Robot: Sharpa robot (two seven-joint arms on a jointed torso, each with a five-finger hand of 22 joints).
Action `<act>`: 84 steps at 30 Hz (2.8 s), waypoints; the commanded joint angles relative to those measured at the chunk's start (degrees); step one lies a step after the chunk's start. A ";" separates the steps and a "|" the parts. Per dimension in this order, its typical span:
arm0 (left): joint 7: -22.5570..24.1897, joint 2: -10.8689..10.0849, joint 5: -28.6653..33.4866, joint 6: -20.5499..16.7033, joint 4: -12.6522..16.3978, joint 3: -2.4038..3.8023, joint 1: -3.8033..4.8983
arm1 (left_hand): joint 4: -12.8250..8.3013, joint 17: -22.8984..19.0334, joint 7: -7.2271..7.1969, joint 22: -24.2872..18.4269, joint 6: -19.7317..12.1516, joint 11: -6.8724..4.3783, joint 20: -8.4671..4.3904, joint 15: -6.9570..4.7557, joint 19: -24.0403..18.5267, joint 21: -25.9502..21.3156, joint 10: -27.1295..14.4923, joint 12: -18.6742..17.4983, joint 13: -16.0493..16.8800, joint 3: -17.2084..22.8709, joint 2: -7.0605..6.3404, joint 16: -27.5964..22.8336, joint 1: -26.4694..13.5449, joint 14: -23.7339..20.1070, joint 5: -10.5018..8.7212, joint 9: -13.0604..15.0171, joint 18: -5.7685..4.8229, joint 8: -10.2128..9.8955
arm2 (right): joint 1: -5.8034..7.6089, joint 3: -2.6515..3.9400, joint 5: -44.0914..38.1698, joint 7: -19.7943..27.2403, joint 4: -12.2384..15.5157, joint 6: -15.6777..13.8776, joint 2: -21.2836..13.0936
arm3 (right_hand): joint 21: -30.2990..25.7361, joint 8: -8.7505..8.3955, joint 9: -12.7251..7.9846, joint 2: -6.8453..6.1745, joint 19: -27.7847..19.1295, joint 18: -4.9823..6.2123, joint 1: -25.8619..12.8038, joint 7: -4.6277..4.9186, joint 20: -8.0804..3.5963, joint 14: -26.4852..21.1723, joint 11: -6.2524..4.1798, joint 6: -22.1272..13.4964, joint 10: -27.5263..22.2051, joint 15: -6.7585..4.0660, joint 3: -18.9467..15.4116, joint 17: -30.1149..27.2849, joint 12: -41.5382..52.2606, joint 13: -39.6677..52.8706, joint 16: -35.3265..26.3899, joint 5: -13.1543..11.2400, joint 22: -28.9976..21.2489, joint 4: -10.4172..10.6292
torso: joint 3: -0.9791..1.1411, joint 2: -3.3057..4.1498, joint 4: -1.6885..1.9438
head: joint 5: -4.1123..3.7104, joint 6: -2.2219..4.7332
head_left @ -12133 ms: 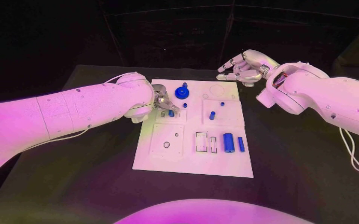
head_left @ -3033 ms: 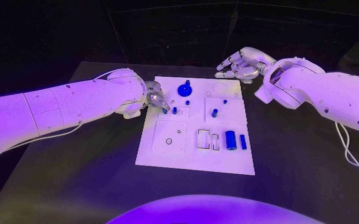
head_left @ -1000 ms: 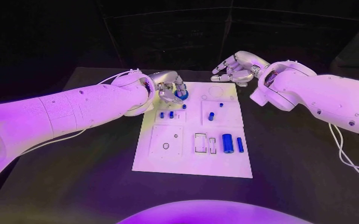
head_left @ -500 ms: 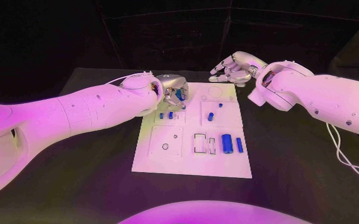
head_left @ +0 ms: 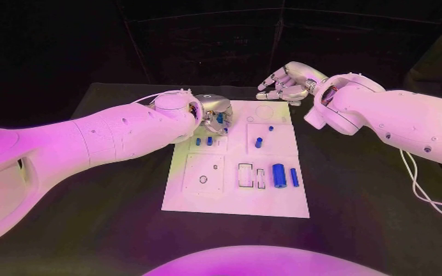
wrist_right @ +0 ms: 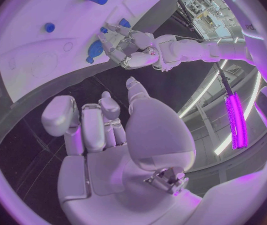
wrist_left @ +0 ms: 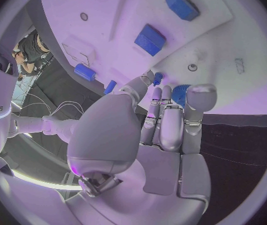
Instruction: Assemble the parts on the task board
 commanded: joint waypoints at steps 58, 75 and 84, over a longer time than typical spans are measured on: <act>0.15 -6.40 1.96 -2.15 5.02 4.77 -0.35 | -3.10 0.90 -0.13 8.41 6.33 -1.53 -1.42 -1.51 2.38 7.89 10.35 -4.98 -2.03 10.91 2.54 2.35 0.12 1.85 -4.31 0.22 -1.92 -3.48 | 0.09 0.04 -0.09 0.46 -0.14 -0.43 0.08 | -0.20 0.31 -0.04 0.86 -0.07 0.34 0.17 -0.29 -0.16 1.75 -0.13 -0.08 -0.11 -0.36 -0.31 0.14 0.10 0.18 -0.27 0.67 0.06 0.10 | 0.03 -0.07 0.17 | -0.31 0.41; -0.74 -8.91 2.40 1.54 5.35 4.65 -0.84 | -3.11 0.50 -0.19 8.59 6.52 -1.56 -1.41 -1.51 2.35 8.01 10.66 -5.49 -2.03 11.00 2.11 2.20 -0.43 1.79 -4.38 0.23 -1.94 -3.78 | 0.08 0.04 -0.09 0.54 -0.23 -0.39 0.13 | -0.20 0.31 -0.04 0.86 -0.07 0.34 0.17 -0.29 -0.16 1.75 -0.13 -0.08 -0.11 -0.36 -0.31 0.14 0.10 0.18 -0.27 0.67 0.06 0.10 | -0.02 0.01 0.04 | -0.06 0.30; -1.32 -8.58 2.41 3.18 4.55 4.49 -1.26 | -3.16 0.31 -0.21 8.53 6.53 -1.57 -1.41 -1.51 2.31 7.94 10.72 -5.59 -2.02 11.03 2.02 2.11 -0.45 1.75 -4.38 0.22 -1.92 -3.85 | 0.08 0.04 -0.09 0.54 -0.22 -0.36 0.13 | -0.20 0.31 -0.04 0.86 -0.07 0.34 0.17 -0.29 -0.16 1.75 -0.13 -0.08 -0.11 -0.36 -0.31 0.14 0.10 0.18 -0.27 0.67 0.06 0.10 | 0.00 0.01 0.00 | 0.01 0.16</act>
